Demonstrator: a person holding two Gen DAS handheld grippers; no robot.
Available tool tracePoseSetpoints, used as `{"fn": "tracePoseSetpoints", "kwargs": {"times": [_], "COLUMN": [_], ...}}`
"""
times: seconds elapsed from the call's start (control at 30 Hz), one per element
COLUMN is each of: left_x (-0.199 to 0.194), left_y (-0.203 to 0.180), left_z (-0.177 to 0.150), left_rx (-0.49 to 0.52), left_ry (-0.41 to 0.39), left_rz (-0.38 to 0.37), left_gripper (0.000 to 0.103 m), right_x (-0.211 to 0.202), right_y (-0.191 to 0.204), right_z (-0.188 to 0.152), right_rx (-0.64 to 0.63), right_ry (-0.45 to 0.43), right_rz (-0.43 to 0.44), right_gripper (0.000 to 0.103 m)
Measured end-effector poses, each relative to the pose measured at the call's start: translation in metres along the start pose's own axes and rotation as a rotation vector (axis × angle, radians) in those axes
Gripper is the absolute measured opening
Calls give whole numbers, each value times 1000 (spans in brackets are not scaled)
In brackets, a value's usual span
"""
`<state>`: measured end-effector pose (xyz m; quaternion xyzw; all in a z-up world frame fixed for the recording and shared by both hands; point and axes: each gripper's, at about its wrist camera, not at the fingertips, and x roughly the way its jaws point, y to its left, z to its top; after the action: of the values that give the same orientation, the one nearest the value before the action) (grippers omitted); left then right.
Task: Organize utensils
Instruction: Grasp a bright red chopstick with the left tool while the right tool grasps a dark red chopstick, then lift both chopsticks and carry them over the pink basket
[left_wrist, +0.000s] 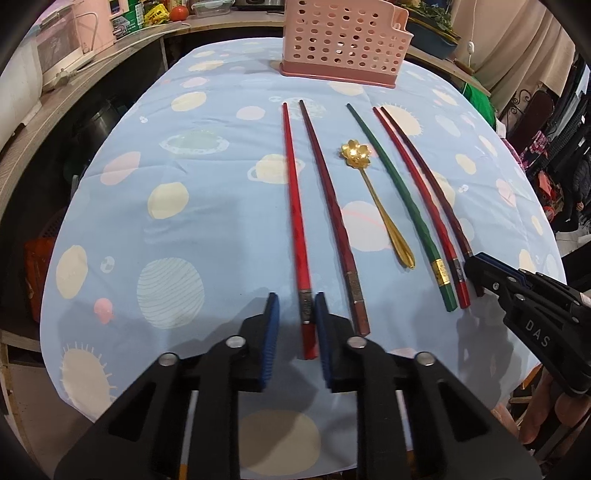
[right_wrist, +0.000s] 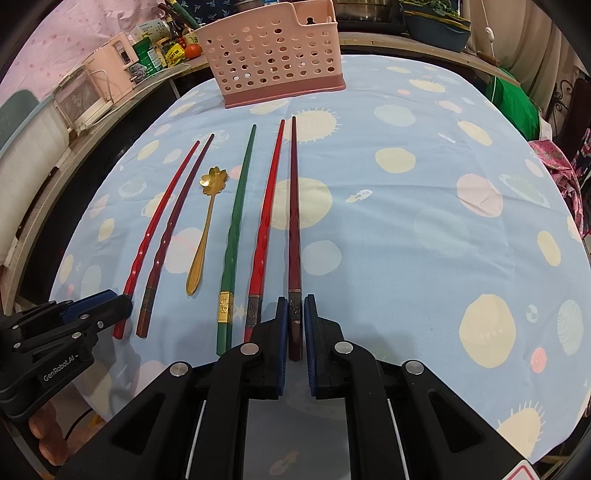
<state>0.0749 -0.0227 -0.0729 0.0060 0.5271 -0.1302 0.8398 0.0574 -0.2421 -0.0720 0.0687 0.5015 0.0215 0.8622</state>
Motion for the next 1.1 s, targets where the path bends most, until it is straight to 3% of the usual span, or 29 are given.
{"fn": "tracePoseSetpoints", "kwargs": {"times": [0.57,0.87,1.1], "left_x": [-17,-43,-74], "left_y": [8,13,16], "left_z": [9,36,68], "left_rx": [-37,-60,-79], "left_ry": [-38,-103,-200], "left_rz": [1,-5,-7], "left_gripper": [7,7,7], "right_x": [-15,-55,-91], "right_y": [-5,-15,-23], "right_z": [6,39,75], "right_rx": [29,64,84], "right_ry": [-39,-162,-287], "right_rz": [32,61,75], "right_gripper": [7,7,7]}}
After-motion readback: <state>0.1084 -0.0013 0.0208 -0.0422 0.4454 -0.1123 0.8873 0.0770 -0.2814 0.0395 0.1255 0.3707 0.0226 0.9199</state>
